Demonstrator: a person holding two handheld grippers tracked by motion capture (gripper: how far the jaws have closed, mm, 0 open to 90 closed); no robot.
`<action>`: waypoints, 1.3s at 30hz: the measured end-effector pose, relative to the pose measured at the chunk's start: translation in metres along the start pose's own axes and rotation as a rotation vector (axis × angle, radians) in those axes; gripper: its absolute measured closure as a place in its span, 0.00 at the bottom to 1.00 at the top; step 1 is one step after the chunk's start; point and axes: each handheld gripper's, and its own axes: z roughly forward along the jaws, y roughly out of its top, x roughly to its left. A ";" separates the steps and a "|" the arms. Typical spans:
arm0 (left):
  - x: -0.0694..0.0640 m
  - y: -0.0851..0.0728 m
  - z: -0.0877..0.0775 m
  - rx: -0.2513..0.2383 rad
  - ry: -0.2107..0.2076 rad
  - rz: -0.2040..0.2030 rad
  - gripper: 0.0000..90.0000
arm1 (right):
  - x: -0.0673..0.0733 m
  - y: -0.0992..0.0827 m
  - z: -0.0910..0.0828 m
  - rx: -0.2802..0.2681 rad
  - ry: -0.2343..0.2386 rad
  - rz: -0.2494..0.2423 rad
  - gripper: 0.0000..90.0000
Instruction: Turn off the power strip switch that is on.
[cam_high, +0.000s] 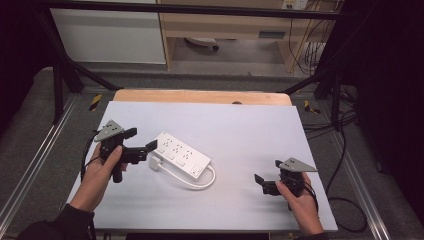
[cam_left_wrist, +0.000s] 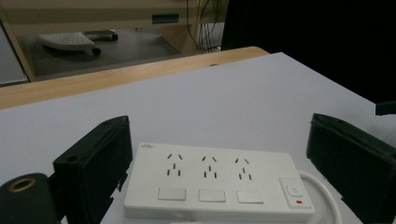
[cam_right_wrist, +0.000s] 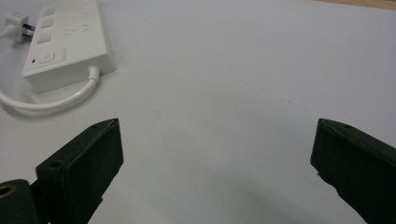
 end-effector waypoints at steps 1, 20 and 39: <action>0.000 -0.001 -0.002 0.002 0.003 0.003 0.08 | 0.000 0.000 0.000 0.000 0.000 0.001 0.03; 0.014 -0.029 -0.046 -0.028 0.048 -0.024 0.08 | 0.001 0.000 0.001 0.003 -0.005 -0.002 0.03; 0.014 -0.090 -0.048 0.039 0.057 -0.056 0.08 | -0.001 -0.001 0.001 0.007 -0.010 -0.003 0.03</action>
